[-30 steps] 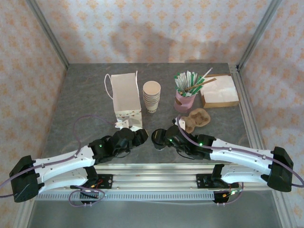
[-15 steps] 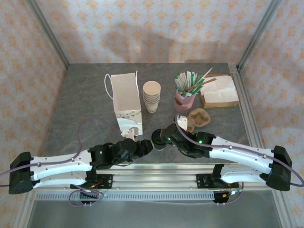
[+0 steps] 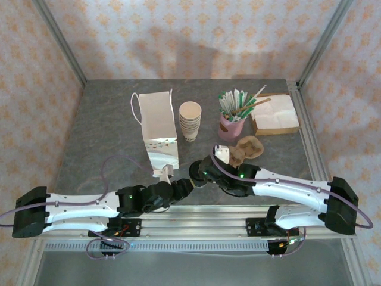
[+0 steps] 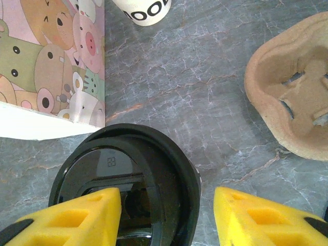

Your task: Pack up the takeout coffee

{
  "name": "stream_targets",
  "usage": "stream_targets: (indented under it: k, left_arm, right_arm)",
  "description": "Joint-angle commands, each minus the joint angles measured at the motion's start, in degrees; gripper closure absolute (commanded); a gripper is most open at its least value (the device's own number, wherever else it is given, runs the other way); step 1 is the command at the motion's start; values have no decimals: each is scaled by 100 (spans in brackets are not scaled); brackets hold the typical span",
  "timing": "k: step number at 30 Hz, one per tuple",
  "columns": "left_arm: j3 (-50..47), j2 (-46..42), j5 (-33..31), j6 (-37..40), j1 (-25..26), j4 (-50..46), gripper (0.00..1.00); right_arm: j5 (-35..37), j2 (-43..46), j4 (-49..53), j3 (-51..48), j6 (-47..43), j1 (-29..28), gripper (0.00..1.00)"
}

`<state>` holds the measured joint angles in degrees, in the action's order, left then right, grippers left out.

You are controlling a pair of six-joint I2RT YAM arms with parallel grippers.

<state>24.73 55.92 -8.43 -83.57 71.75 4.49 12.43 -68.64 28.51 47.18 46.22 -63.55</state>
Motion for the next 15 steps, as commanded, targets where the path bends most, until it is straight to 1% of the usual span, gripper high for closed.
stream_targets:
  k: [1, 5, 15]
  left_arm:
    - [-21, 163, -280, -180, 32, 323, 61]
    - [16, 335, -305, -203, 32, 311, 61]
    - [-36, 469, -713, -257, 24, 641, 59]
  right_arm:
    - [33, -95, -4, 72, -56, 45, 50]
    - [13, -115, -12, 48, -16, 51, 52]
    - [-99, -155, -24, -54, 112, 44, 53]
